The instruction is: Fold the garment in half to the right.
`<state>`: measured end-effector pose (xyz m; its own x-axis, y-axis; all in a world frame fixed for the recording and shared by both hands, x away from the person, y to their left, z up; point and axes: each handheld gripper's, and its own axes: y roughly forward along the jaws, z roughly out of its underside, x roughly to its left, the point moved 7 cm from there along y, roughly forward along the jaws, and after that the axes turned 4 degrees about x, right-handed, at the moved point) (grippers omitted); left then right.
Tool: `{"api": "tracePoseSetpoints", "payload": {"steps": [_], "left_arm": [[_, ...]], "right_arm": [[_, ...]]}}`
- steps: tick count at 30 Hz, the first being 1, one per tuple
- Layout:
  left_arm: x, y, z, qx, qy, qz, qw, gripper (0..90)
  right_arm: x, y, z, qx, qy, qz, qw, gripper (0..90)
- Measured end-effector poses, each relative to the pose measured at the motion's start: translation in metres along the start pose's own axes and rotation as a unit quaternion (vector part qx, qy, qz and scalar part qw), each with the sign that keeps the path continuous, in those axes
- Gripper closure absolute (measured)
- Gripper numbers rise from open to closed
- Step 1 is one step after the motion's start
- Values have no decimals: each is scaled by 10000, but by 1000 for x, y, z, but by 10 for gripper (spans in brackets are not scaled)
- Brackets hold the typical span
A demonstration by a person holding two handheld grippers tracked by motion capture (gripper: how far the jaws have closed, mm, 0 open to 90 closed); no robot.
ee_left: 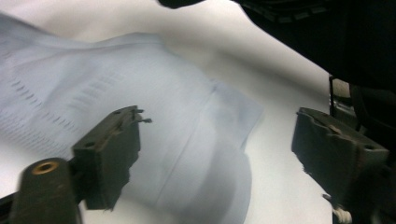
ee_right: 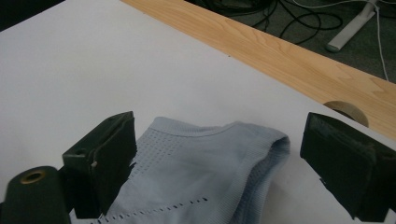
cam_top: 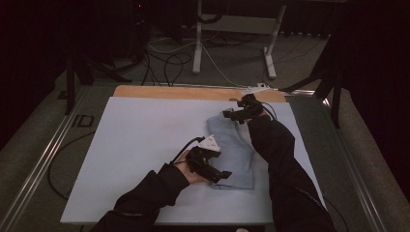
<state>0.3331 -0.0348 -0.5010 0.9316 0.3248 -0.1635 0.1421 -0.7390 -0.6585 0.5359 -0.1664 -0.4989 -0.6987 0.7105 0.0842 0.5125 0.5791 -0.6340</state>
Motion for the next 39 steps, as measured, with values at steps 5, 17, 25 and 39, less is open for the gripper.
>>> {"api": "tracePoseSetpoints", "payload": {"steps": [5, 17, 25, 39], "left_arm": [[7, -16, 11, -62, 107, 41, 9999, 15], [28, -53, 44, -184, 20, -287, 9994, 4], [36, -77, 81, -209, 151, -826, 9963, 4], [54, -116, 146, -408, -429, -1246, 9904, 4]], "right_arm": [[3, -1, 0, -12, -17, -17, 10000, 104], [8, 1, -1, 24, -181, 45, 9998, 104], [8, 2, 2, 167, -142, 32, 9998, 103], [3, 2, 7, 227, 52, 23, 9997, 92]]}}
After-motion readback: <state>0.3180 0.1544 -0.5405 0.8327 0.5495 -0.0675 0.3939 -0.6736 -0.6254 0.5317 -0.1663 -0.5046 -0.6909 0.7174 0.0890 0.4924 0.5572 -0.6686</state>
